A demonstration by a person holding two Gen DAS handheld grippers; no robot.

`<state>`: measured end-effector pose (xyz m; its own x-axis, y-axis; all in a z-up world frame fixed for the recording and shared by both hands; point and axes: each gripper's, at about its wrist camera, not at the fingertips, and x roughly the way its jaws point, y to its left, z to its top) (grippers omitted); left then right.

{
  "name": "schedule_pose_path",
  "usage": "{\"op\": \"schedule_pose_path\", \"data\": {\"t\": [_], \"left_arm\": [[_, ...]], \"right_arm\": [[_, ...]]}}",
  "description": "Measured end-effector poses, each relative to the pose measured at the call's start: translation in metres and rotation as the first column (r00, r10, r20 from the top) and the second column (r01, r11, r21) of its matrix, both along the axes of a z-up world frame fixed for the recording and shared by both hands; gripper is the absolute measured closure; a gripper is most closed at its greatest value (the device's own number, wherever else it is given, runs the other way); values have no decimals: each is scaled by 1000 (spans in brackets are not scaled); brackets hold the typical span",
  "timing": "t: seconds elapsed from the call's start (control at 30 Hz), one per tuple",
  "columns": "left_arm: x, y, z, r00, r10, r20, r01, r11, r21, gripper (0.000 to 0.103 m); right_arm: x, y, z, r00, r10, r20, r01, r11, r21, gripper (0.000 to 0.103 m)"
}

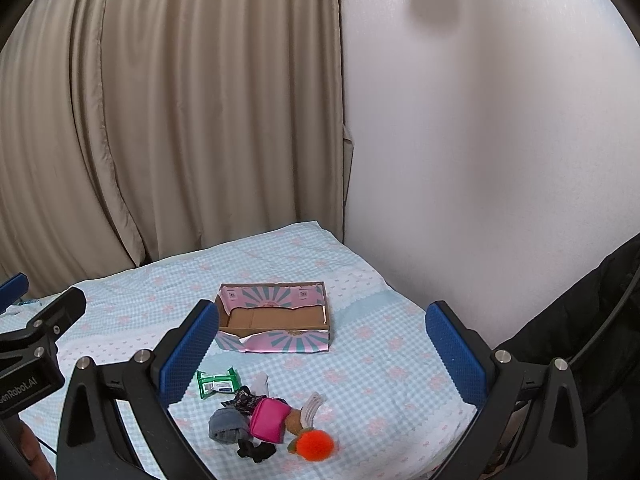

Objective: Organize soft objects

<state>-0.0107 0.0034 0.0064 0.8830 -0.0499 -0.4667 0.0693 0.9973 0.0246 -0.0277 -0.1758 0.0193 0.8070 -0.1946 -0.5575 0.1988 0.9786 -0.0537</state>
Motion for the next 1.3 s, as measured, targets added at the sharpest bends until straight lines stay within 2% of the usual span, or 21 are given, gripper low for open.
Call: {"op": "schedule_pose_path", "data": {"t": [0.9,1.1,1.3], "left_arm": [[-3,11,-8,1000,-6,-11,6,1000,-13,0],[10,15,-35,997,15,-72,-19,999,-46,0],[27,-3,-86,982,23,-186,-33,998,-52,0]], "right_arm": [[-2,8,-2,1000,1,1,-1,1000,6,0],[6,-11,-16,999,15,-31,-15,1000,-12,0],[27,-39,-63,984,116,-135,-115,993,16,0]]}}
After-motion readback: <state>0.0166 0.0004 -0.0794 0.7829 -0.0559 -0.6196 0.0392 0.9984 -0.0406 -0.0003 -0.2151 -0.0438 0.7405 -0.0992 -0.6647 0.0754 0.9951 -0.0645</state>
